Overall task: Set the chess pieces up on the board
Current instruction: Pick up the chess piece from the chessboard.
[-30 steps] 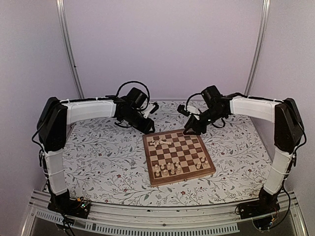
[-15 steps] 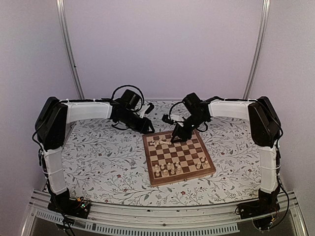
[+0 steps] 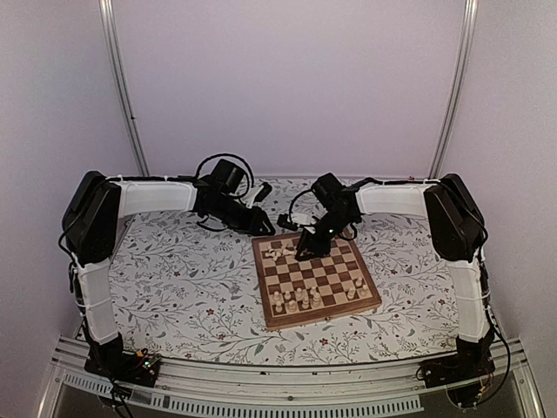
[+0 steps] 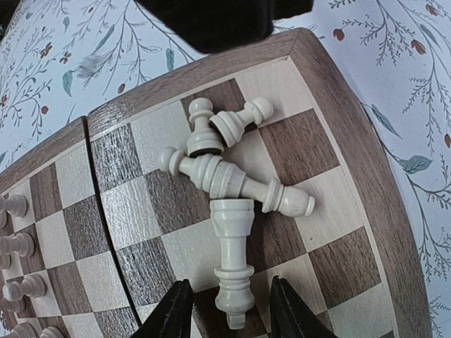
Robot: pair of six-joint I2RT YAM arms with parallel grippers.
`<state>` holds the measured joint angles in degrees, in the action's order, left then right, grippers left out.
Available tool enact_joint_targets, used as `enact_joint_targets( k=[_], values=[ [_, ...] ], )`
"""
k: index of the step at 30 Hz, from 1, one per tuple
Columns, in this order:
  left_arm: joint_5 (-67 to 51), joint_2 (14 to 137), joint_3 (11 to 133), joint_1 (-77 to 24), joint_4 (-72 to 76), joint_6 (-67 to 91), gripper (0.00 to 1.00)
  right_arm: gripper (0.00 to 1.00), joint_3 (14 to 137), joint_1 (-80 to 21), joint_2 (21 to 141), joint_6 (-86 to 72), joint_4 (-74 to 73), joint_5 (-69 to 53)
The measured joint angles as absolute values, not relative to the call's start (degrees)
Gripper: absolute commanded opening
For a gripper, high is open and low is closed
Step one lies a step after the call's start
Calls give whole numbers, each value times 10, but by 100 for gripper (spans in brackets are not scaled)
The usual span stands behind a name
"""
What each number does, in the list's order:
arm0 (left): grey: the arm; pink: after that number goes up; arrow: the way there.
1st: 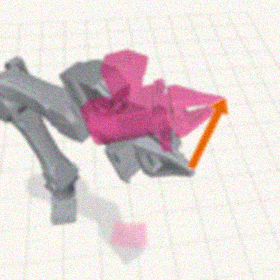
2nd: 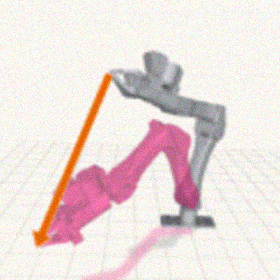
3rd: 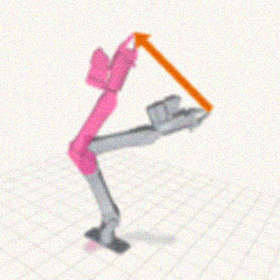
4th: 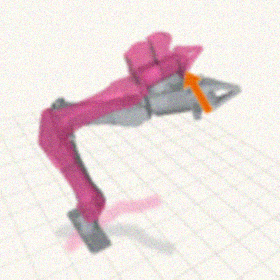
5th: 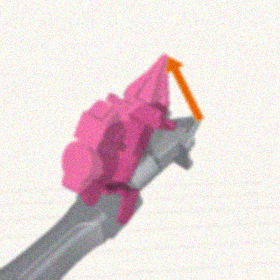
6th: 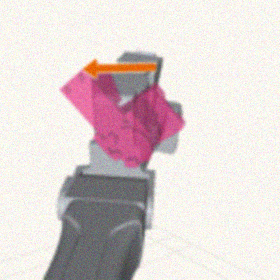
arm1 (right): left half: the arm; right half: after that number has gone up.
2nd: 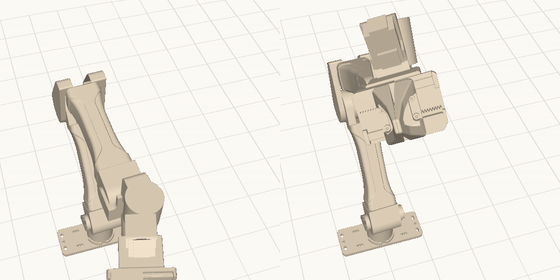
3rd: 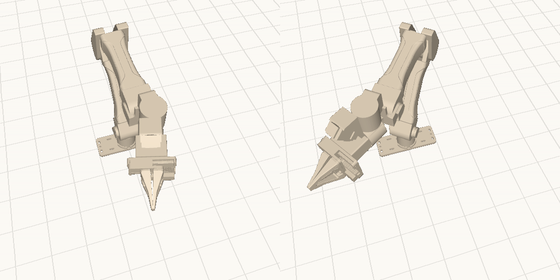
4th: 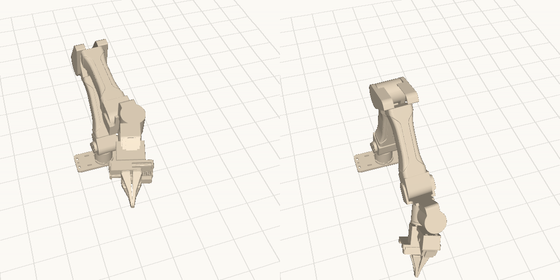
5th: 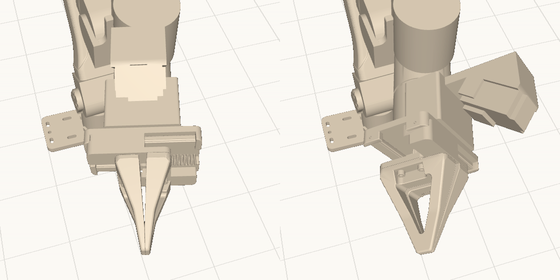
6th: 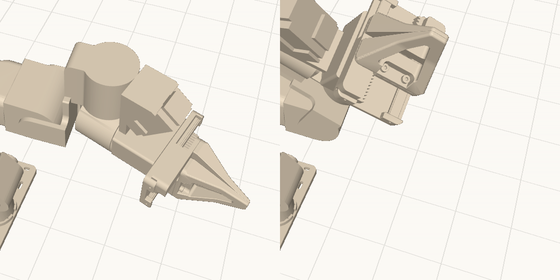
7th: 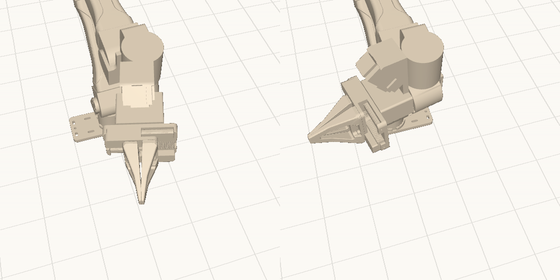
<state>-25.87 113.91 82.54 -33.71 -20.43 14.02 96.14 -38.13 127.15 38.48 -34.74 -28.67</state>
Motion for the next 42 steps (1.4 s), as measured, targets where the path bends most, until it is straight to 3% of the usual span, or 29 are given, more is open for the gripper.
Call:
enact_joint_targets(
  k=[5,12,25,42],
  values=[
    [-270,1143,825,-337,-202,147,32,15,961,-381,1272,389,-347,-283],
    [-280,1151,825,-337,-199,150,32,4,958,-382,1269,391,-345,-276],
    [-302,1173,825,-352,-196,151,32,2,907,-382,1193,407,-360,-265],
    [-322,1210,825,-375,-175,172,36,2,903,-382,1191,407,-361,-272]
  ],
)
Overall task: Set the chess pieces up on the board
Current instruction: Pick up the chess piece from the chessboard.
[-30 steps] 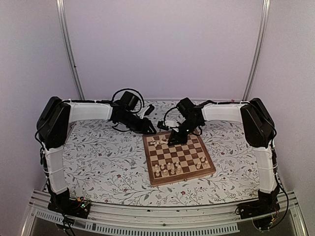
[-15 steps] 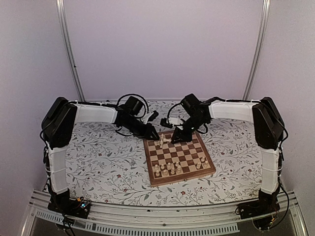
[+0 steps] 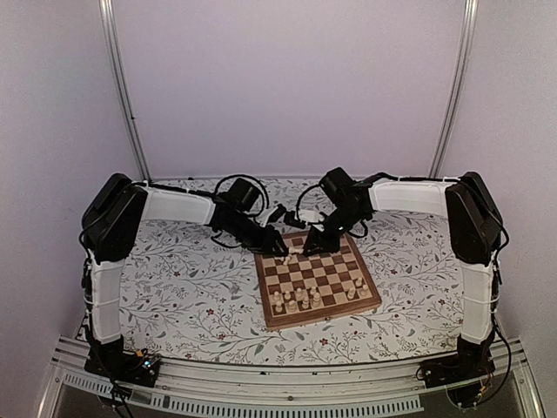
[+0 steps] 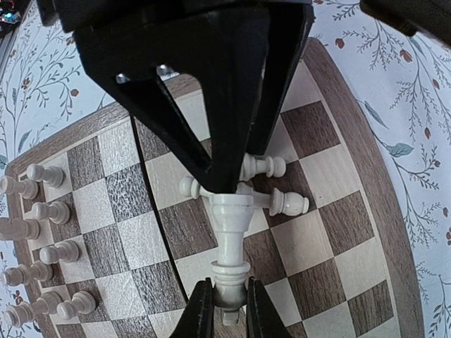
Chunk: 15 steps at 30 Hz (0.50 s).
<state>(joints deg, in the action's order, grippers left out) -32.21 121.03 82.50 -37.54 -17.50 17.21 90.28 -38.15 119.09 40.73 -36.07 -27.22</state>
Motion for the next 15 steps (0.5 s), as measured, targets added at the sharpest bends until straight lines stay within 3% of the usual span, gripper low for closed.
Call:
enact_joint_targets(
  k=[15],
  values=[
    [-329,1182,814,-384,-162,165,39,2,851,-381,1129,412,-390,-269]
  ],
)
